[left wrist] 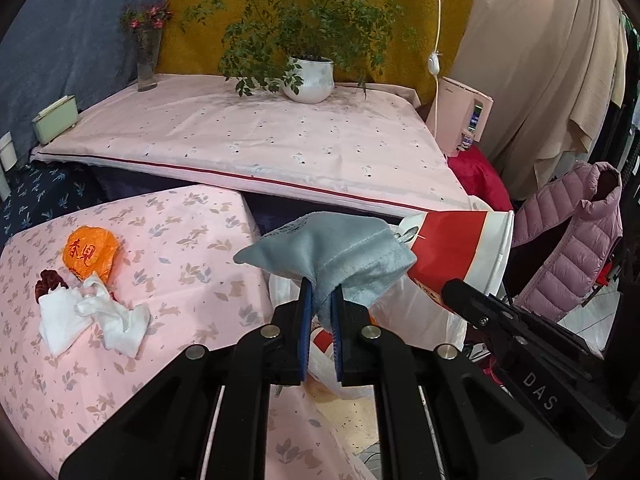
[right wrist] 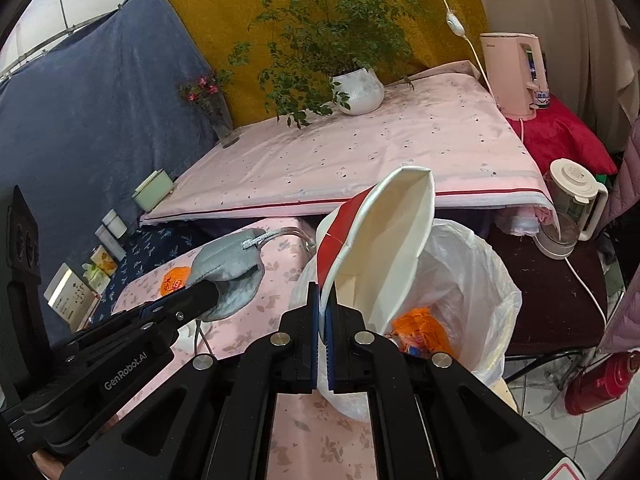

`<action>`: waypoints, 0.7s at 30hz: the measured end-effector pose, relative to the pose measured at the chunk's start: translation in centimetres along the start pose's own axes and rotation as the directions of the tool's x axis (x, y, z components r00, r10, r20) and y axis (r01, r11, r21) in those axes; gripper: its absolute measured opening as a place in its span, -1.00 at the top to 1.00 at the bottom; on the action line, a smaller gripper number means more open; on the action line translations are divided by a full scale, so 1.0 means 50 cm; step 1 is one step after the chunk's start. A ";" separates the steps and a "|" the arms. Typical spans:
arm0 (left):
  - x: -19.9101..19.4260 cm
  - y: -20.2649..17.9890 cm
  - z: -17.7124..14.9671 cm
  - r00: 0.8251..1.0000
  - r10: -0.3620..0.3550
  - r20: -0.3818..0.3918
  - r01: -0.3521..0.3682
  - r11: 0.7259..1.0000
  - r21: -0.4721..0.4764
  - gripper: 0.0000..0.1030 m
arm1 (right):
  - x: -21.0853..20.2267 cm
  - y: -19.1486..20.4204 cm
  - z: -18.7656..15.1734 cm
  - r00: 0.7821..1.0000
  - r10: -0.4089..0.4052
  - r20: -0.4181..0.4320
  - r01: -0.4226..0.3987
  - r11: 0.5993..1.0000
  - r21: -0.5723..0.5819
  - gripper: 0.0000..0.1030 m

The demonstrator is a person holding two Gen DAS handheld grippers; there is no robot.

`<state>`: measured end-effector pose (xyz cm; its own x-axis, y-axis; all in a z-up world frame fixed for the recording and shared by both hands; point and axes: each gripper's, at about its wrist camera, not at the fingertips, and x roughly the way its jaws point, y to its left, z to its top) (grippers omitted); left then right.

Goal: Collect trash
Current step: 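Carry the grey cloth and cup over the bin and open both tools, then move both tools back over the table toward the white towel and glove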

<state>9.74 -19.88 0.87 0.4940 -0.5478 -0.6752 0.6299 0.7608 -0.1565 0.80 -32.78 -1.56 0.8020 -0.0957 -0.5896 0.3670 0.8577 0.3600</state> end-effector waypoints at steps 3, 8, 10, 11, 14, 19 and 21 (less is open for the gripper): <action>0.013 -0.018 0.004 1.000 -0.013 -0.010 0.013 1.000 0.011 0.83 | 0.001 -0.016 0.002 1.000 -0.013 0.000 0.013 1.000 0.010 0.93; 0.036 -0.032 0.009 0.998 -0.046 -0.031 0.047 0.999 0.012 0.75 | 0.004 -0.030 0.009 0.999 -0.039 0.002 0.039 0.999 0.012 0.93; 0.044 -0.030 0.009 0.998 -0.049 -0.038 0.049 0.999 -0.002 0.55 | 0.006 -0.034 0.012 0.999 -0.046 0.001 0.046 0.999 0.017 0.85; 0.045 -0.028 0.008 0.999 -0.041 -0.035 0.041 0.999 -0.004 0.36 | 0.005 -0.035 0.013 0.999 -0.049 0.005 0.049 0.999 0.021 0.78; 0.045 -0.023 0.003 1.000 -0.016 -0.023 0.016 1.000 -0.001 0.13 | 0.005 -0.039 0.013 0.998 -0.057 0.010 0.057 0.998 0.027 0.72; 0.042 -0.007 0.003 1.000 -0.005 -0.024 0.005 1.000 -0.017 0.13 | 0.006 -0.038 0.012 0.999 -0.051 0.004 0.051 0.998 0.029 0.71; 0.037 0.000 0.003 1.000 0.002 -0.018 -0.002 1.000 -0.022 0.13 | 0.005 -0.033 0.012 0.999 -0.048 0.005 0.048 0.999 0.024 0.70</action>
<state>10.76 -20.92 -0.28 0.4840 -0.5403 -0.6883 0.6157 0.7692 -0.1708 0.69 -34.54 -1.89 0.7858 -0.1393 -0.6025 0.4163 0.8396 0.3488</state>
